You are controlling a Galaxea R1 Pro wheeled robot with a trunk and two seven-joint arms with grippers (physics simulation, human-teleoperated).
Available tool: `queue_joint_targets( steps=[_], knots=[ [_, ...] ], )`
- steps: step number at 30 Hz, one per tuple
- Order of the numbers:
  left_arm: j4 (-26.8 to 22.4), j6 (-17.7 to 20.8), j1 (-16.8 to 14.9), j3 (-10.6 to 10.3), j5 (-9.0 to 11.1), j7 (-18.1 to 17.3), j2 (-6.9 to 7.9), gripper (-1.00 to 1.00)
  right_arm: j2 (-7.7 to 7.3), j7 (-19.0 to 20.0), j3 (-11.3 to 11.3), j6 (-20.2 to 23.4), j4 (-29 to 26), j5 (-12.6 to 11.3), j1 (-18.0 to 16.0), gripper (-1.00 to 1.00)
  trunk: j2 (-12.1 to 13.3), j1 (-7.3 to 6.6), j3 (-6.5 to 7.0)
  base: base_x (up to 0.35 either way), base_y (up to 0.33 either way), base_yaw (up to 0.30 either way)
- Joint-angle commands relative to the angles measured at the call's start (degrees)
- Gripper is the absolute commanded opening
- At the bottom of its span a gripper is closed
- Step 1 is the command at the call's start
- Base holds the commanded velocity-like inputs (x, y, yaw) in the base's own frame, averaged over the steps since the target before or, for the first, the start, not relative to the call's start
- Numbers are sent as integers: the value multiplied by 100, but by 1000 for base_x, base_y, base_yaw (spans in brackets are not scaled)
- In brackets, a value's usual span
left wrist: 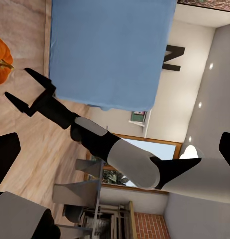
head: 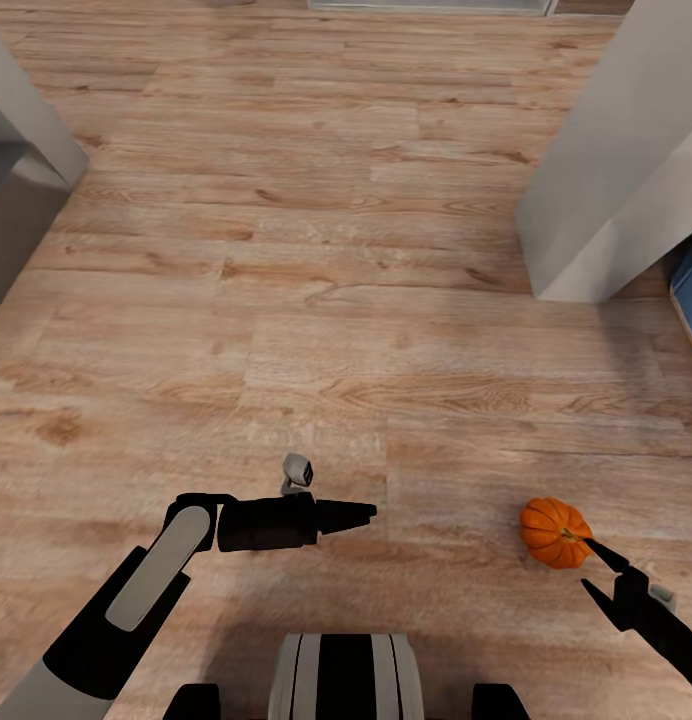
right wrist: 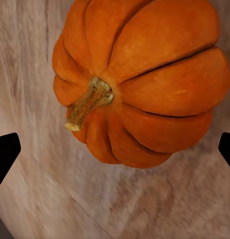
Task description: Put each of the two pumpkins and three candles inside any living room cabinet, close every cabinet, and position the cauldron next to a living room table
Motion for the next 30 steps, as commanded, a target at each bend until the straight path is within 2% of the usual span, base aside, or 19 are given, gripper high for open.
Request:
queue_joint_targets(
  steps=[1, 5, 19, 22, 30],
  knots=[
    [1, 3, -4, -5, -36, -46, 3, 100, -7, 25, -19, 34, 4, -15, -2, 100, -1, -1, -3, 0, 0, 0],
    [2, 3, -4, -5, -36, -46, 3, 100, -25, 50, -24, 16, 4, -13, 5, 100, -1, -1, -3, 0, 0, 0],
    [-1, 3, -4, -9, -36, -46, 3, 100, -39, 141, -28, -36, -2, -4, 8, 100, -20, 35, -313, 0, 0, 0],
    [-1, 3, -4, -9, -36, -46, 3, 100, -39, 202, -28, -41, -5, 0, 8, 100, -20, 35, -313, 0, 0, 0],
    [-1, 3, -4, -9, -36, -46, 3, 100, -62, 275, -31, -44, -20, 5, 8, 100, -30, 56, -490, 0, 0, 0]
  ],
)
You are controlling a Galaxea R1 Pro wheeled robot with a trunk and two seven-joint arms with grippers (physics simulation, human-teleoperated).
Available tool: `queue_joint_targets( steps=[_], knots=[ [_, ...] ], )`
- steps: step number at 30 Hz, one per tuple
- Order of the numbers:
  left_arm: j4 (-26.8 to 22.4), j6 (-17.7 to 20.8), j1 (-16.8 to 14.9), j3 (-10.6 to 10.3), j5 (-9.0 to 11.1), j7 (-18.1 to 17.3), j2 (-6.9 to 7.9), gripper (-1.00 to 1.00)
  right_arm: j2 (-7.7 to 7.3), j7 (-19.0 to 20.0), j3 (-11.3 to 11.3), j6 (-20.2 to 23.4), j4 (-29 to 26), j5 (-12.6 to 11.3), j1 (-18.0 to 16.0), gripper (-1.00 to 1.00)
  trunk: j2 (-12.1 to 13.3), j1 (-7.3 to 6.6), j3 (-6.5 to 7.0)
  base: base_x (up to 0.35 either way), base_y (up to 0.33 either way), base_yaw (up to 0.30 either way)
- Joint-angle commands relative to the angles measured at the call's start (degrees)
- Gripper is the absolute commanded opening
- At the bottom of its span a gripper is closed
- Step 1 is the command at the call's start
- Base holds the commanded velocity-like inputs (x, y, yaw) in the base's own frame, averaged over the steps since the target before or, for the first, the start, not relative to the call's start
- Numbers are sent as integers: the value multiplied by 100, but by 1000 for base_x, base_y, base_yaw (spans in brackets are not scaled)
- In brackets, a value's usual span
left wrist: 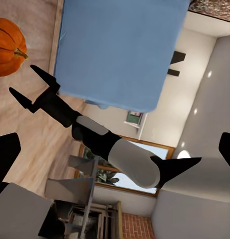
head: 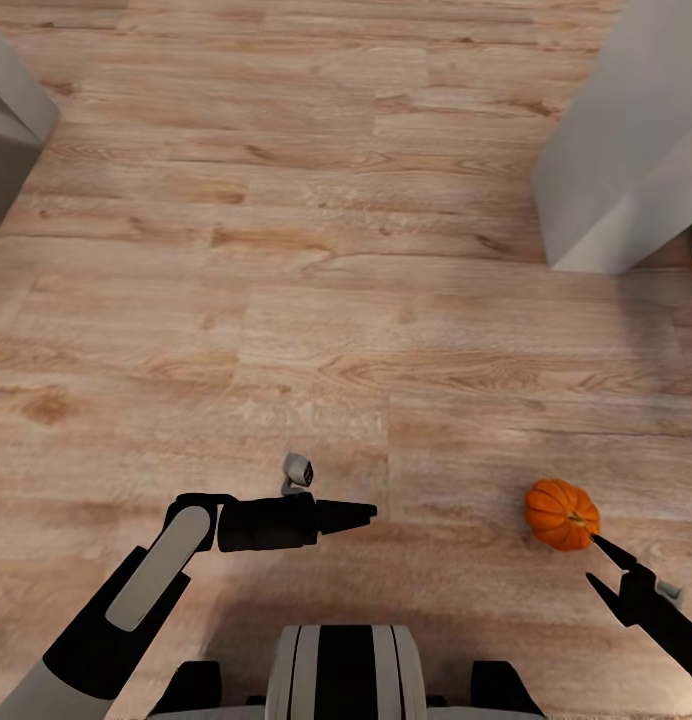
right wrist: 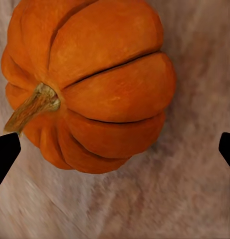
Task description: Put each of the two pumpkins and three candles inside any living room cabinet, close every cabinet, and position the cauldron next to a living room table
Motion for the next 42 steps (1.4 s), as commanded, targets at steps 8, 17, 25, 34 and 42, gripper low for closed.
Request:
queue_joint_targets(
  steps=[8, 17, 25, 34, 42],
  knots=[
    [2, 4, -4, -15, -32, -46, 3, 100, -10, 9, -14, 37, 1, -15, -3, 100, -4, 4, -47, 0, 0, 0],
    [3, 4, -4, -23, -32, -46, 3, 100, -12, 10, -13, 33, 8, -8, -3, 100, -12, 20, -180, 0, 0, 0],
    [8, 4, -4, -1, -32, -48, 3, 100, -15, 10, -13, 29, 10, 1, -3, 100, -12, 20, -180, 0, 0, 0],
    [10, 4, -4, 8, -32, -47, 3, 100, -19, 5, -15, 28, 18, 8, -3, 100, -12, 20, -180, 90, 0, 0],
    [10, 4, -4, 5, -45, -46, 3, 100, -20, 3, -16, 28, 19, 9, -3, 100, -12, 20, -180, 123, -58, 0]
  ],
)
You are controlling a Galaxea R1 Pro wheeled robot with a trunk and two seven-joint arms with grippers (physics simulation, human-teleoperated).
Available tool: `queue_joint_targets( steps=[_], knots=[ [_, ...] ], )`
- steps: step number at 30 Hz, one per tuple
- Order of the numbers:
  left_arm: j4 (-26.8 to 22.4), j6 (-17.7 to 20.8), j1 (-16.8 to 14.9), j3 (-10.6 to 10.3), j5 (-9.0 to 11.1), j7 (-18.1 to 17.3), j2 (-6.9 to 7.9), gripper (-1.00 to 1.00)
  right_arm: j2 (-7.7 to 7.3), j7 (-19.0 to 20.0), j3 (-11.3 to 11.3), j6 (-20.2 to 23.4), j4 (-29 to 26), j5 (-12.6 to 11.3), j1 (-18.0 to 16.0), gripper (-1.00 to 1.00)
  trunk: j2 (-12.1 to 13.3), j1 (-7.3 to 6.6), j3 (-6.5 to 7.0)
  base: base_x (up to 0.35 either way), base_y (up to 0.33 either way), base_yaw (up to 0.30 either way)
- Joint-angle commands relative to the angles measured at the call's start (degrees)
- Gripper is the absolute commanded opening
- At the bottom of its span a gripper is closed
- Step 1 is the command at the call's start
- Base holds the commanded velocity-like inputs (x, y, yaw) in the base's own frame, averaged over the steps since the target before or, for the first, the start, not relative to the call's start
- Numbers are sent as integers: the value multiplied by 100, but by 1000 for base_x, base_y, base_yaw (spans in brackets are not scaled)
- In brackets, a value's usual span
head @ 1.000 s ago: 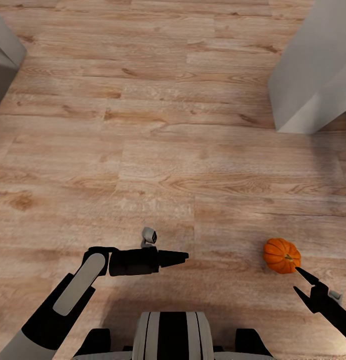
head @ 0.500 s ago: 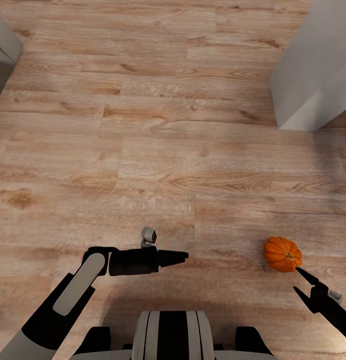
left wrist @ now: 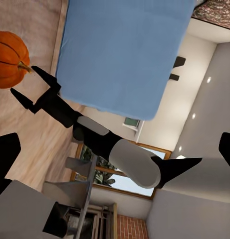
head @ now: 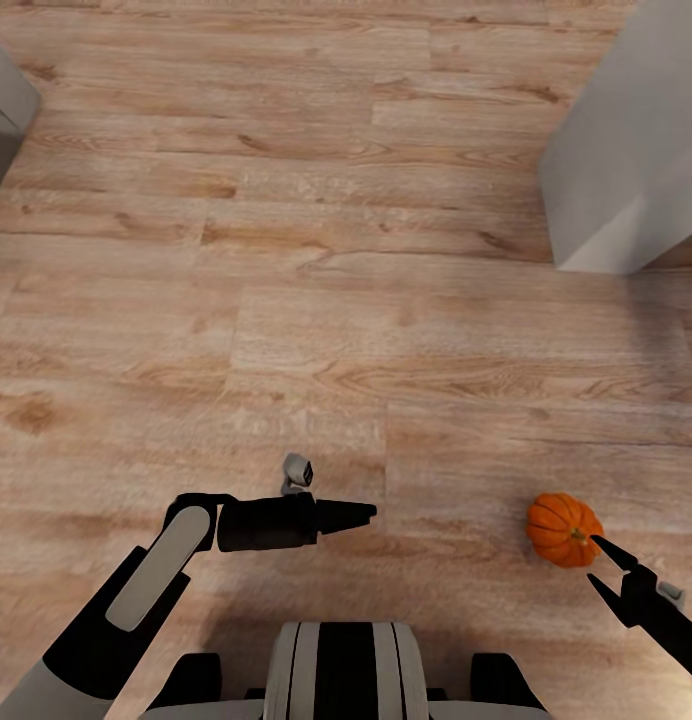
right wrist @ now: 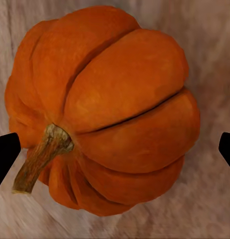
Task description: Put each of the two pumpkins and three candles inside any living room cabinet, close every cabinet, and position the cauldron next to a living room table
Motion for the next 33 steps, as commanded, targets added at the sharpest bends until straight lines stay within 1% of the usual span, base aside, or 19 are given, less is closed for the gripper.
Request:
queue_joint_targets(
  steps=[1, 26, 30, 33],
  knots=[
    [1, 3, -3, -3, -38, -46, 3, 100, 1, 4, -17, 37, 4, -14, -3, 100, -1, 0, -2, 59, -32, 0],
    [1, 3, -3, -11, -49, -46, 3, 100, -23, -84, -14, 37, 12, 4, -3, 100, -1, 0, -2, 5, -3, 0],
    [1, 3, -3, -10, -49, -46, 3, 100, -31, -85, -13, 37, 13, 5, -3, 100, -6, 11, -91, 0, 0, 0],
    [1, 3, -3, -10, -49, -46, 3, 100, -33, -85, -13, 37, 13, 5, -3, 100, -6, 11, -91, 0, 0, 0]
  ],
)
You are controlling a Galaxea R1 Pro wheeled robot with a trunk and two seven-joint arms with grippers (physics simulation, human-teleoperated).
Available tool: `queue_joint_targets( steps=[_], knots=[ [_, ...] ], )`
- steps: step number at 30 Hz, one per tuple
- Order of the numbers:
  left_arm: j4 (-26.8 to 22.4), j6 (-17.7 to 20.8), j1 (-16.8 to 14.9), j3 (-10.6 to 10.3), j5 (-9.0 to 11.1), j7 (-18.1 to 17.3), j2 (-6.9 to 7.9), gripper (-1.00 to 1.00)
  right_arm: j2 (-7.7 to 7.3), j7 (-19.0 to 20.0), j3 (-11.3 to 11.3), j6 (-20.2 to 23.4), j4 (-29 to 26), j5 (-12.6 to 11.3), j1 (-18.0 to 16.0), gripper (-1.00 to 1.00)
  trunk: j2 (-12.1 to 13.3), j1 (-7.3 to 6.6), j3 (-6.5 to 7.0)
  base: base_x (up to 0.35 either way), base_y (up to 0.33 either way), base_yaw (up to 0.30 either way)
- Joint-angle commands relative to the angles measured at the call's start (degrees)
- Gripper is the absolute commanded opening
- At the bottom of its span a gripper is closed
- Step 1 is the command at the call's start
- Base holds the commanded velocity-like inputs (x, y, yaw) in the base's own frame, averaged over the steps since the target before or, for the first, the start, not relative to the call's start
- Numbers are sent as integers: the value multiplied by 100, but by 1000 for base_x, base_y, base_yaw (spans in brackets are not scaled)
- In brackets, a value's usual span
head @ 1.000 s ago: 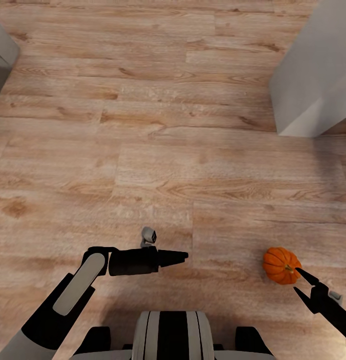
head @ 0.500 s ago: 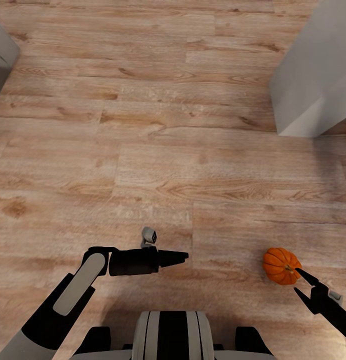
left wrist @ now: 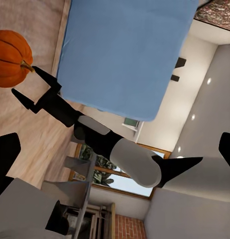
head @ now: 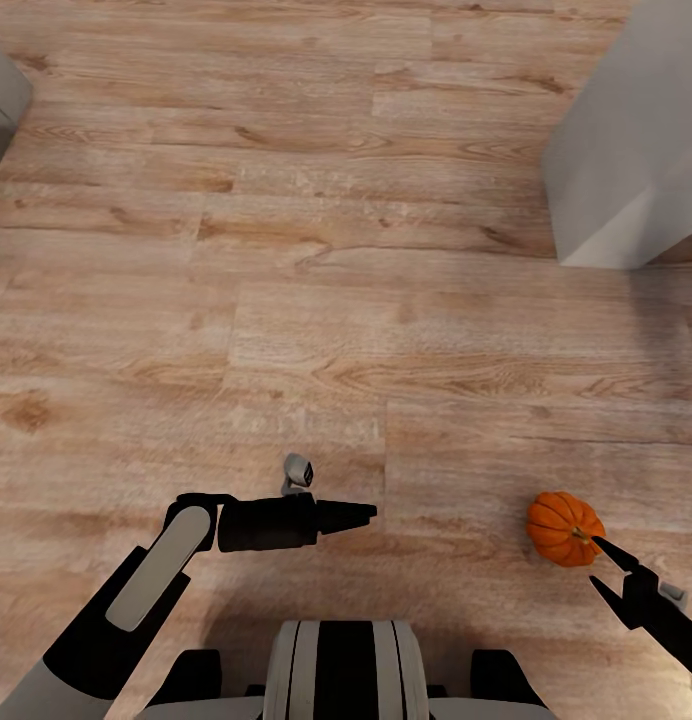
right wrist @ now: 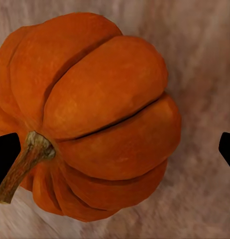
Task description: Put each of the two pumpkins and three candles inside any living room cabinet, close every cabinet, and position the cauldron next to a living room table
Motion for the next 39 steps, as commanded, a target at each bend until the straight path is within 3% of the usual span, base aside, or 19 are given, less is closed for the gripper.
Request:
queue_joint_targets(
  steps=[1, 4, 9, 39],
  knots=[
    [2, 3, -3, -1, -36, -46, 3, 100, 0, 4, -17, 37, 3, -14, -3, 100, -1, -1, -2, 0, 0, 0],
    [2, 3, -3, 3, -35, -46, 3, 100, 0, 4, -16, 37, 3, -14, -3, 100, -1, -1, -2, 0, 0, 0],
    [-5, 3, -3, -2, -36, -46, 3, 100, -5, 4, -14, 37, 3, -14, -3, 100, -8, 12, -113, 0, 0, 0],
    [5, 3, -3, 4, -27, -46, -2, 100, -18, -262, 44, 46, 3, 3, -3, 100, -8, 12, -113, 0, 16, 0]
  ],
)
